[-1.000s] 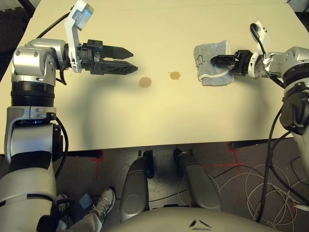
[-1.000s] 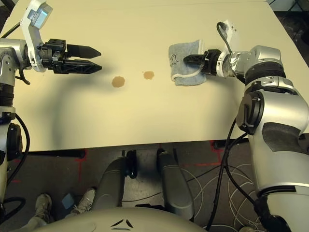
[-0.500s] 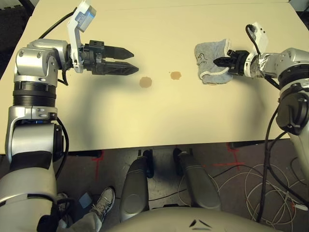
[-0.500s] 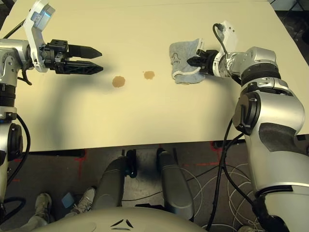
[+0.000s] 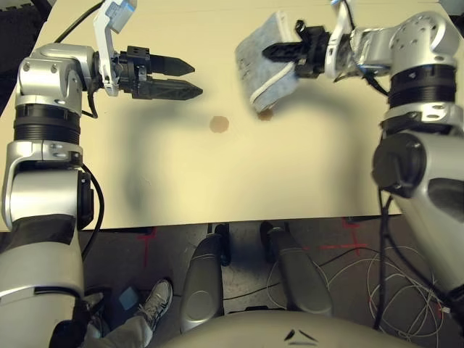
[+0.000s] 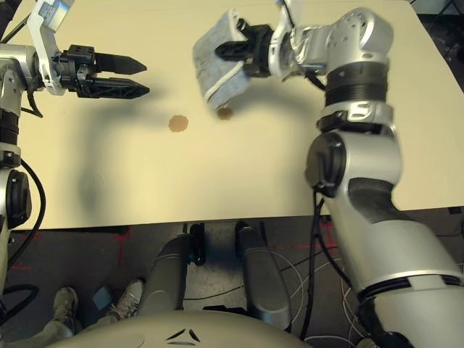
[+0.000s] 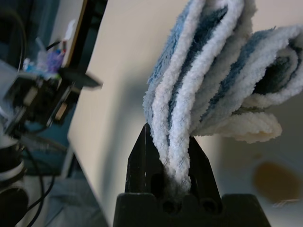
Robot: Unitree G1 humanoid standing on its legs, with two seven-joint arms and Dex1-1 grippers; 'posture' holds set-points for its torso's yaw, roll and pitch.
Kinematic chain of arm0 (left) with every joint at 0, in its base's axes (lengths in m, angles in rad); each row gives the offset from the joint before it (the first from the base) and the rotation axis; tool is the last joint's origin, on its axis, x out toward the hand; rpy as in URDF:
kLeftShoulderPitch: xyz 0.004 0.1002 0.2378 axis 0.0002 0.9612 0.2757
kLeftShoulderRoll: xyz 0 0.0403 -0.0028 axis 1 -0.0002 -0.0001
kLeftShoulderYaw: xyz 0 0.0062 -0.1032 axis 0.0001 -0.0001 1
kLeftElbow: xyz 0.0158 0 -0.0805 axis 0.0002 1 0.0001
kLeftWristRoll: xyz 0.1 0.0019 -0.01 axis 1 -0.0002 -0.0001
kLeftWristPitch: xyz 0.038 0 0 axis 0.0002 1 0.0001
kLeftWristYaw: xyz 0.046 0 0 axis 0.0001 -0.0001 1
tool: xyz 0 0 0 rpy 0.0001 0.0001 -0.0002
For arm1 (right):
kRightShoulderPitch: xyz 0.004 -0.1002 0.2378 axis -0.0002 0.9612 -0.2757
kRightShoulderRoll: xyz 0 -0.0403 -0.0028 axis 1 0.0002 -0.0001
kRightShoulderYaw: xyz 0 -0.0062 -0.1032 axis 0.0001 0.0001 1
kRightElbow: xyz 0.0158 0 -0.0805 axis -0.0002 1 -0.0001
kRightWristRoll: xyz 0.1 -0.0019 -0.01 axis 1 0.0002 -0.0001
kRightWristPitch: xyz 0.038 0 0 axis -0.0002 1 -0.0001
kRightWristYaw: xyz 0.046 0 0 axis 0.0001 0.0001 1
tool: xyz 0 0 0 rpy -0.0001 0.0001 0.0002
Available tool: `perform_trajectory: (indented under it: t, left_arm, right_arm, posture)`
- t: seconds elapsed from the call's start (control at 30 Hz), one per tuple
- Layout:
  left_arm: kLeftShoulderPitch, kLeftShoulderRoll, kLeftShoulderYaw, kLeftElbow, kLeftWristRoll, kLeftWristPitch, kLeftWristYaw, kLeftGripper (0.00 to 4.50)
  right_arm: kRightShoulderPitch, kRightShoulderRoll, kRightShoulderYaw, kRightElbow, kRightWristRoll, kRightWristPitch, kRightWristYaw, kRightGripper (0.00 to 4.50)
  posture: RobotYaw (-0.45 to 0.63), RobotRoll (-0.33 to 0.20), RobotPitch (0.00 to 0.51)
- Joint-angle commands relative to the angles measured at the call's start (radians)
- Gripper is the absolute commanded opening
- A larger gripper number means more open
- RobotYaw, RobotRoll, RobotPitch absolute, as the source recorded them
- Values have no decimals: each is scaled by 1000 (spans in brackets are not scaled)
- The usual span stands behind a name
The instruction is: Wipe the water off the table with a rag.
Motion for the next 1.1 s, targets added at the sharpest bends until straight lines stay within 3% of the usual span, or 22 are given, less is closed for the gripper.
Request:
perform_trajectory:
  t: [0.03,0.17,0.37,0.93,1.1]
  left_arm:
    - [-7,9,-6,25,22,-20,-19,4500]
    - [10,2,-2,18,19,-18,-19,4500]
    - [31,-8,1,1,13,-9,-15,4500]
    - [23,-15,-8,17,24,-11,-26,4500]
    - [19,-20,-7,22,25,-13,-25,4500]
  right_arm:
    - [86,67,-70,-154,-1,89,-102,5]
    - [181,78,-69,-205,-38,58,-182,5]
    - [219,14,-75,-158,-83,3,-262,5]
    - [141,-244,-29,78,-87,-186,-270,5]
    - [104,-225,-27,76,-47,-159,-273,5]
  posture:
    - [-85,0,297]
    - [-90,0,297]
    - [-95,0,293]
    - [-109,0,304]
    - [-112,0,304]
